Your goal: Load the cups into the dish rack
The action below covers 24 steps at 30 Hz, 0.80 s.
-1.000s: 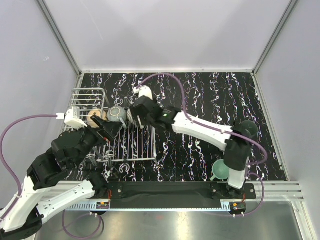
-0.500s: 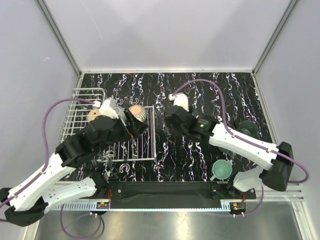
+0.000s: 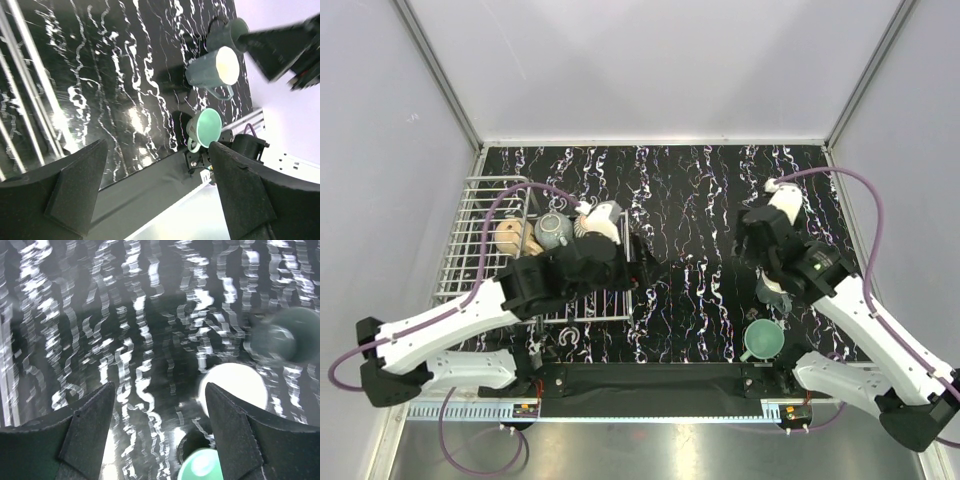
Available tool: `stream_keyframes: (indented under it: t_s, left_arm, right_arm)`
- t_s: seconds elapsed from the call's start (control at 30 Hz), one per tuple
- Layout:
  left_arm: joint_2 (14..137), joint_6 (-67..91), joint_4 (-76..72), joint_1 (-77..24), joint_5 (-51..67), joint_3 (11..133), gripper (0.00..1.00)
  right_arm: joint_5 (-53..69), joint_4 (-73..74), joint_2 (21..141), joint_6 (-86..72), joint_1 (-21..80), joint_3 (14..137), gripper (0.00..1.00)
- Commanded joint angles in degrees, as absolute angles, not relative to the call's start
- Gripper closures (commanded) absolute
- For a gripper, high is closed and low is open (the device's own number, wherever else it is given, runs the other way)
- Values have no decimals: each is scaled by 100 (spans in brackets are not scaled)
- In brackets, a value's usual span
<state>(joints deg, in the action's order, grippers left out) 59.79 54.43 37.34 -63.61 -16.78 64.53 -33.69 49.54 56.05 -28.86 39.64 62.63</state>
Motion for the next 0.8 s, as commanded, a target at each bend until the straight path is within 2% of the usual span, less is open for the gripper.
stream_keyframes:
  t_s: [0.0,0.23,0.4,0.57,0.77]
  left_arm:
    - [6362,5528,3138,-6644,-1793,6820,14]
    - [7671,5292,3180,-7391,-2257,7680,19]
    - [8788,5054,3217,-7725,-2250,8419,21]
    - [9814,4852,3129,-7813,-1996,8938,25]
    - [10633,4851,3120,-7954,-1863,9404,28]
  right_arm:
    - [-3858,5422,5599,-2954,3473,6618,21]
    - [-3042,5677,5625,-2874,2225,7206,22]
    - [-3260,6002,5783,-2787,2066,8067,22]
    - [-4236,6310,5915,-2435,2030,8884,22]
    - [-4017,6346,5696,-2250,2030,8868,22]
